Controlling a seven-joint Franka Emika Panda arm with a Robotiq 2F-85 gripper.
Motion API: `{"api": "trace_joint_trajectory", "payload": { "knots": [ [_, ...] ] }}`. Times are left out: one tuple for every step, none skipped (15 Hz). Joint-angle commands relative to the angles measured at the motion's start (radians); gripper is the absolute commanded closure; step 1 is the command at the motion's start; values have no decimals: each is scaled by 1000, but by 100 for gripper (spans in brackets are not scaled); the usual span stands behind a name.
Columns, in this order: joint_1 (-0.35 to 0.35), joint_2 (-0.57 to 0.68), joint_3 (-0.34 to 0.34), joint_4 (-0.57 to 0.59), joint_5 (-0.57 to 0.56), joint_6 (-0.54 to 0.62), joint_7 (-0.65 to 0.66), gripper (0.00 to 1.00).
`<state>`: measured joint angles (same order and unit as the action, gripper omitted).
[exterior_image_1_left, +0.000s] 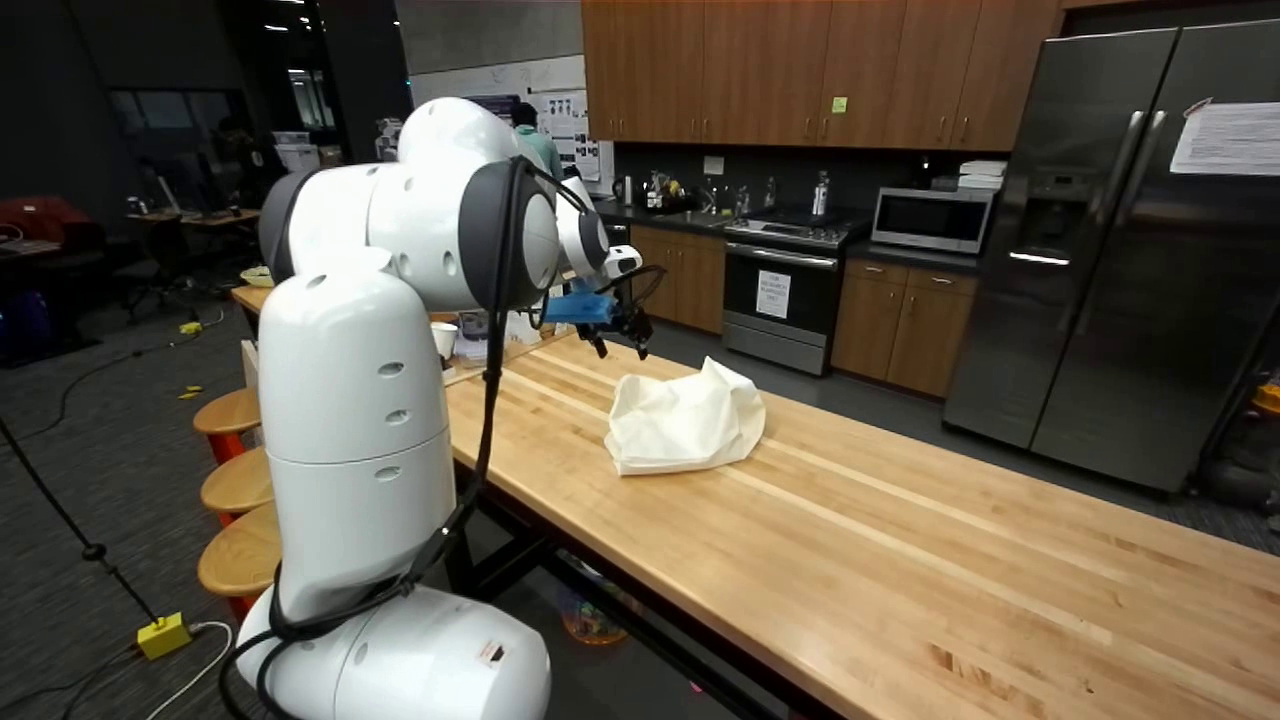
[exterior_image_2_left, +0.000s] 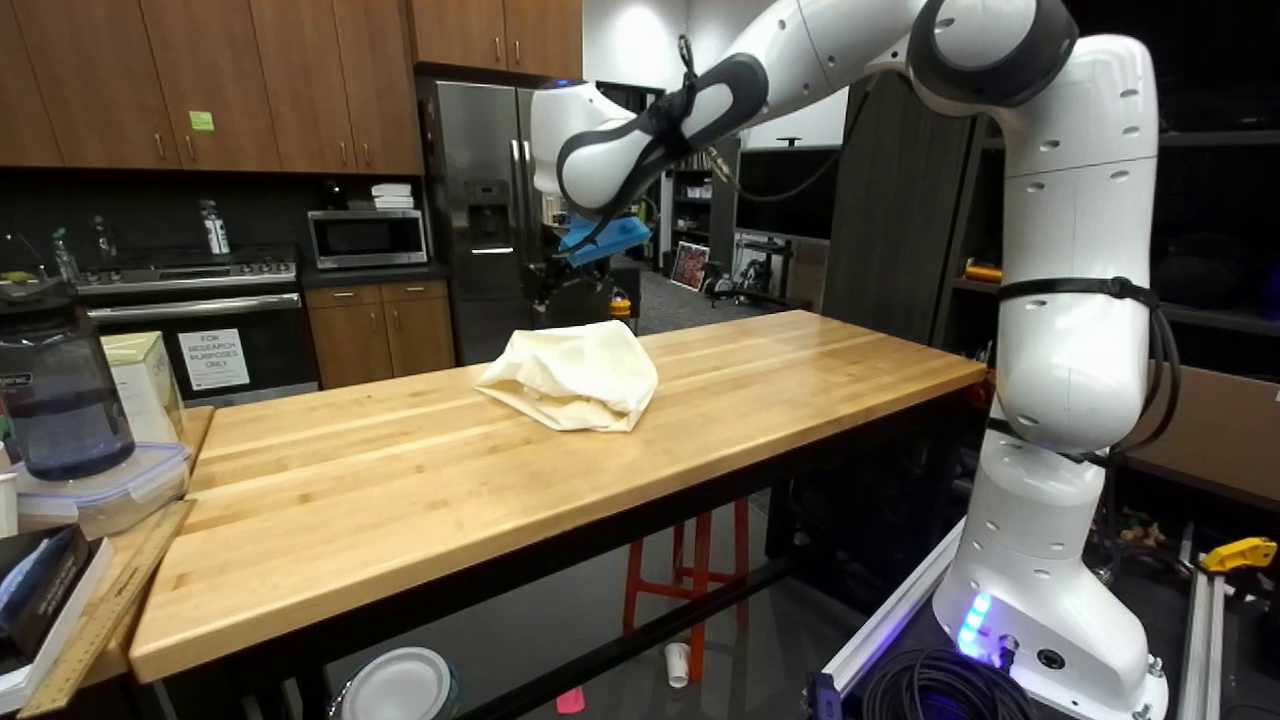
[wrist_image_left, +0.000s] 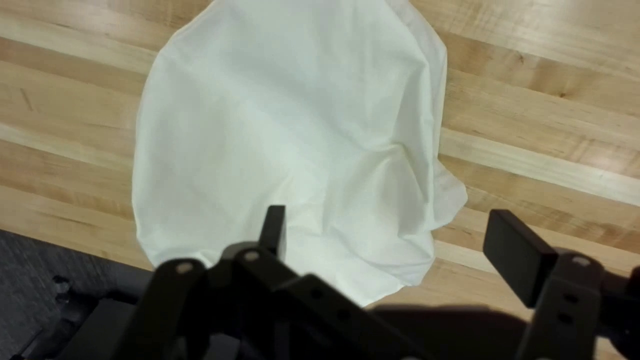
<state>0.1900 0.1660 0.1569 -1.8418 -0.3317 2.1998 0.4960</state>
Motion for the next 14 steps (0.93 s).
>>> {"api": "trace_joint_trajectory", "payload": {
  "knots": [
    [5, 40, -24, 29, 41, -3, -21, 0],
    [6, 47, -29, 30, 43, -5, -18, 0],
    [7, 56, -35, 34, 42, -2, -15, 0],
    [9, 65, -42, 40, 30, -10, -8, 0],
    [11, 69, -51, 45, 17, -20, 0, 0],
    [11, 71, -59, 45, 12, -19, 3, 0],
    [9, 72, -67, 46, 11, -17, 7, 0],
    [6, 75, -73, 50, 22, -18, 3, 0],
    [3, 80, -79, 58, 28, -27, 4, 0],
    [2, 85, -85, 62, 31, -29, 7, 0],
    [0, 89, -90, 67, 38, -30, 7, 0],
    [0, 98, -93, 75, 47, -31, 5, 0],
    [1, 107, -95, 82, 55, -33, 5, 0],
    [4, 119, -96, 89, 62, -35, 4, 0]
  ]
}}
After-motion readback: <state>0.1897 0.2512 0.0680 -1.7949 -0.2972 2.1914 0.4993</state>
